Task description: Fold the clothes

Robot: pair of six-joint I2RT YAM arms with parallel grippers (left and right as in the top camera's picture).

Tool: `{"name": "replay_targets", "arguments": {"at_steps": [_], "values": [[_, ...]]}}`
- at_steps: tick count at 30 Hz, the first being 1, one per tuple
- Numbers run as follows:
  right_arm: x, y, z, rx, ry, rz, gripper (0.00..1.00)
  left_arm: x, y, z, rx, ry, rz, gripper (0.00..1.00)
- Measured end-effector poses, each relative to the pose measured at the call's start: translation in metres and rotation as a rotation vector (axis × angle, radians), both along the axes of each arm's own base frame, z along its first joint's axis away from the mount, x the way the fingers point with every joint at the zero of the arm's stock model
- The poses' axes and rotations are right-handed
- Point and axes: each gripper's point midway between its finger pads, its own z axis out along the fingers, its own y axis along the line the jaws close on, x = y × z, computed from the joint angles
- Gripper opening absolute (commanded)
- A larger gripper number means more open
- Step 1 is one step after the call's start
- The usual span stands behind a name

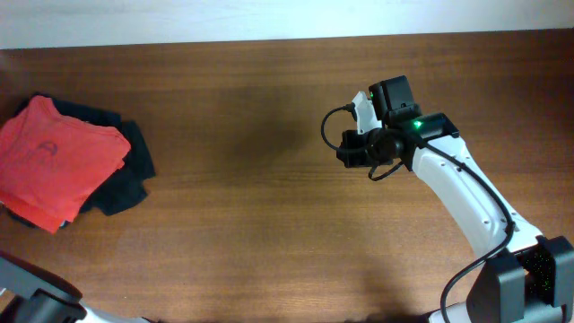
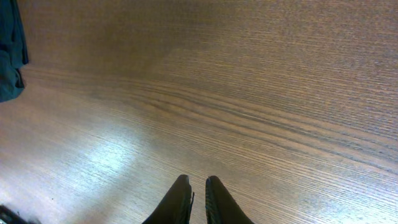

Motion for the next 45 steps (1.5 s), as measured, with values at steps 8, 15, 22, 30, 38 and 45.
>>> {"name": "replay_targets", "arguments": {"at_steps": [8,15,22,30,38,45], "values": [[-0.001,0.0,0.0,-0.001,0.003,0.0,0.15,-0.008,0.013,0.004,0.013,-0.017,0.043,0.73],[-0.005,-0.001,-0.002,-0.005,0.021,0.0,0.15,0.004,-0.003,0.018,-0.025,-0.056,-0.073,0.73],[-0.005,-0.001,-0.002,-0.006,0.021,0.0,0.15,-0.008,-0.02,0.05,-0.023,-0.025,-0.096,0.74],[-0.004,-0.001,-0.002,-0.005,0.02,0.0,0.19,-0.004,-0.054,0.12,0.11,-0.089,-0.211,0.75],[-0.004,-0.001,0.0,-0.006,0.014,0.003,0.31,0.054,-0.182,0.114,0.151,-0.038,-0.685,0.79],[-0.005,-0.001,0.045,0.0,-0.143,0.069,0.44,0.047,-0.3,0.139,0.351,0.062,-1.022,0.87]]}}
